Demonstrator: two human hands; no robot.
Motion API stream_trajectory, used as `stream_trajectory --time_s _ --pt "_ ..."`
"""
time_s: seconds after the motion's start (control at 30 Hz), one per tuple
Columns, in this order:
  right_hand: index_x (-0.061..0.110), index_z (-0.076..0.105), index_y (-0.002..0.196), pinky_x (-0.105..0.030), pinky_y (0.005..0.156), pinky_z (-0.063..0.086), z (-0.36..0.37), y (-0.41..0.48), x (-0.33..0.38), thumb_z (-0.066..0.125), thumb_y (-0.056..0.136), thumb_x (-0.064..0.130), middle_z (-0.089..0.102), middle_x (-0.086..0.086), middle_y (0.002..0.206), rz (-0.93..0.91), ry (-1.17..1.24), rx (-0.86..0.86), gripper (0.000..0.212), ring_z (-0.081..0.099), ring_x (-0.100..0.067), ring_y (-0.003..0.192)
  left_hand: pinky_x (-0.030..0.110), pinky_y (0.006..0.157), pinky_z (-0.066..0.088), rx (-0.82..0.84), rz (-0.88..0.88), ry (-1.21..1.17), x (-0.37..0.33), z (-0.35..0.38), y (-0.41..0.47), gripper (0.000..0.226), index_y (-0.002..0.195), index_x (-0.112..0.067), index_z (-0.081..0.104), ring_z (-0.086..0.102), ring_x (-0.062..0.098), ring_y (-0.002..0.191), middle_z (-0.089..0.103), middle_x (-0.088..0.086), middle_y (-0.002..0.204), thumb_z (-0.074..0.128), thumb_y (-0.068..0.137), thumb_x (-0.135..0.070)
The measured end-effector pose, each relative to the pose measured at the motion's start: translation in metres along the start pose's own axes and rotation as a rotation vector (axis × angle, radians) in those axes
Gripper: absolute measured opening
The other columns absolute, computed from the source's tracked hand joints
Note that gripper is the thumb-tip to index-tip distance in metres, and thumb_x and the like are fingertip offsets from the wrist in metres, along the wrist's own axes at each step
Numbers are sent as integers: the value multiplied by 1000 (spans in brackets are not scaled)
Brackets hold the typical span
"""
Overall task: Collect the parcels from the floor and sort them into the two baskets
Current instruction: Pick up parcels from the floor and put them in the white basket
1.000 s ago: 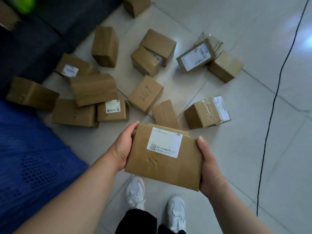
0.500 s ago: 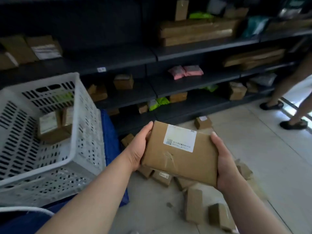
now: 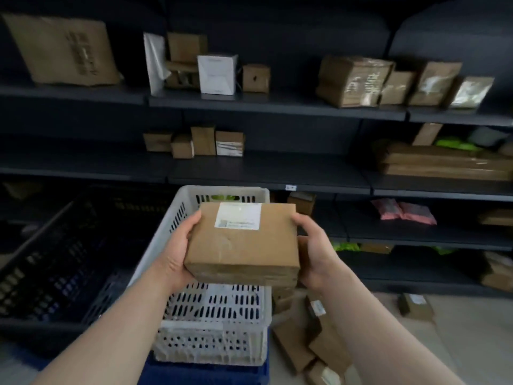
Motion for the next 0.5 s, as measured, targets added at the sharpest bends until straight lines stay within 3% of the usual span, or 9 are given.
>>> stream_trajectory --time_s 0.13,0.27,0.43,0.5 --pt "13 62 120 -40 76 55 63 68 -17 58 87 54 73 -16 103 95 -16 24 52 68 -34 96 41 88 47 -103 -148 -11 -10 -65 48 47 97 -16 73 66 31 81 75 15 87 47 92 -55" --pt "15 63 117 -49 95 50 88 127 -51 56 86 56 72 -17 108 211 -16 -24 52 65 -36 105 42 84 48 -147 -326 24 1 -107 97 50 101 -15 71 66 33 83 74 21 89 46 92 -58" --pt "11 61 121 -41 87 54 94 163 -71 50 99 36 71 -11 110 205 18 -119 35 65 -28 104 45 90 50 -197 -463 166 15 -140 146 47 114 -14 68 66 35 101 72 19 107 52 92 -53" --pt "7 59 124 -33 94 48 98 168 -68 45 102 28 69 -5 111 146 -11 -120 34 63 -19 104 43 96 45 -201 -443 261 15 -144 160 47 129 -12 60 59 32 114 65 12 125 48 97 -45"
Point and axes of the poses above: each hand's wrist, its own y-axis towards the middle knuckle, its own z-axis out of the palm, x = y × z, the point moved 6 cm from there along y, towards the middle knuckle
